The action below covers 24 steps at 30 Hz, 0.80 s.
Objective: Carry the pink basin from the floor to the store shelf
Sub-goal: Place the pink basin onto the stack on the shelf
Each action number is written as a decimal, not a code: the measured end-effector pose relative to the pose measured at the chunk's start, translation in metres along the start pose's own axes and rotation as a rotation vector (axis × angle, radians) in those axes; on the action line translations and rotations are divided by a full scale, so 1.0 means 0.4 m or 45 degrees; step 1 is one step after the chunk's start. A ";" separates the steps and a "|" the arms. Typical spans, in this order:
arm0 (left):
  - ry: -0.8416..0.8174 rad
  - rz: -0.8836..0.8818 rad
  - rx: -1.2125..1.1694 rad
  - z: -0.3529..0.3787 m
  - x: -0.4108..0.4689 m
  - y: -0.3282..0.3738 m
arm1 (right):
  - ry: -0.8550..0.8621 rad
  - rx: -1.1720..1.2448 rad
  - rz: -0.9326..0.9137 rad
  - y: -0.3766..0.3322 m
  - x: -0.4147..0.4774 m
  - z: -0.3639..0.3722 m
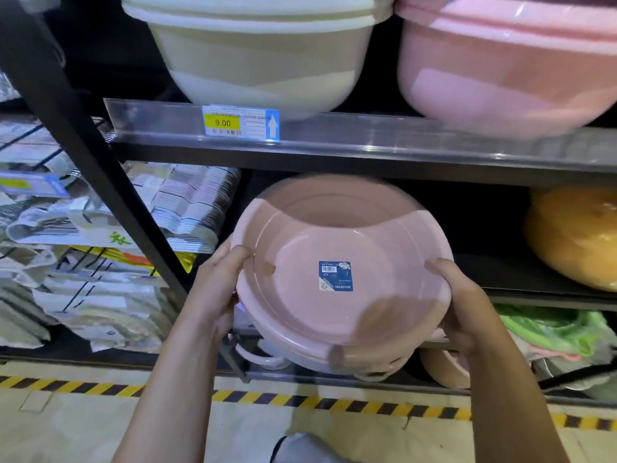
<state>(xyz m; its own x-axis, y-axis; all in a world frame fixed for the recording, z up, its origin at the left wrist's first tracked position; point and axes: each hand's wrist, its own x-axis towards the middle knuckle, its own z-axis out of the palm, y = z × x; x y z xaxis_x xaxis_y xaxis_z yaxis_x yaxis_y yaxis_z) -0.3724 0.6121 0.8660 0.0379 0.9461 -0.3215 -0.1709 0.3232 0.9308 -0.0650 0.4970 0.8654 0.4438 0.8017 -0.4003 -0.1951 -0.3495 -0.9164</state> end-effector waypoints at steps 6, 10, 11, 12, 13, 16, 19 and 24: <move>0.027 -0.037 -0.031 0.036 0.065 -0.008 | 0.038 0.034 -0.007 -0.035 0.079 0.007; 0.008 -0.036 -0.097 0.052 0.097 -0.013 | 0.028 0.119 -0.002 -0.041 0.116 0.017; 0.008 -0.043 -0.101 0.056 0.106 -0.012 | 0.016 0.154 -0.014 -0.041 0.125 0.021; 0.008 -0.041 -0.093 0.059 0.116 -0.011 | 0.004 0.181 -0.030 -0.042 0.131 0.024; 0.013 -0.033 -0.085 0.062 0.125 -0.011 | -0.005 0.191 -0.048 -0.042 0.136 0.027; 0.019 -0.019 -0.069 0.063 0.133 -0.018 | -0.021 0.183 -0.137 -0.044 0.140 0.032; -0.016 0.063 0.016 0.053 0.112 -0.031 | -0.078 0.078 -0.254 -0.036 0.111 0.031; -0.069 0.262 0.258 0.000 0.033 -0.044 | -0.141 -0.269 -0.442 -0.011 0.029 -0.001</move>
<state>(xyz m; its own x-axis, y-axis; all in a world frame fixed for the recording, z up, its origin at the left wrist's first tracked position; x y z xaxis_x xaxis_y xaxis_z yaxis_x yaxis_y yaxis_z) -0.3688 0.6190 0.8455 0.0766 0.9901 -0.1176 0.0198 0.1165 0.9930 -0.0588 0.5076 0.8649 0.3523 0.9328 -0.0760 0.1383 -0.1322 -0.9815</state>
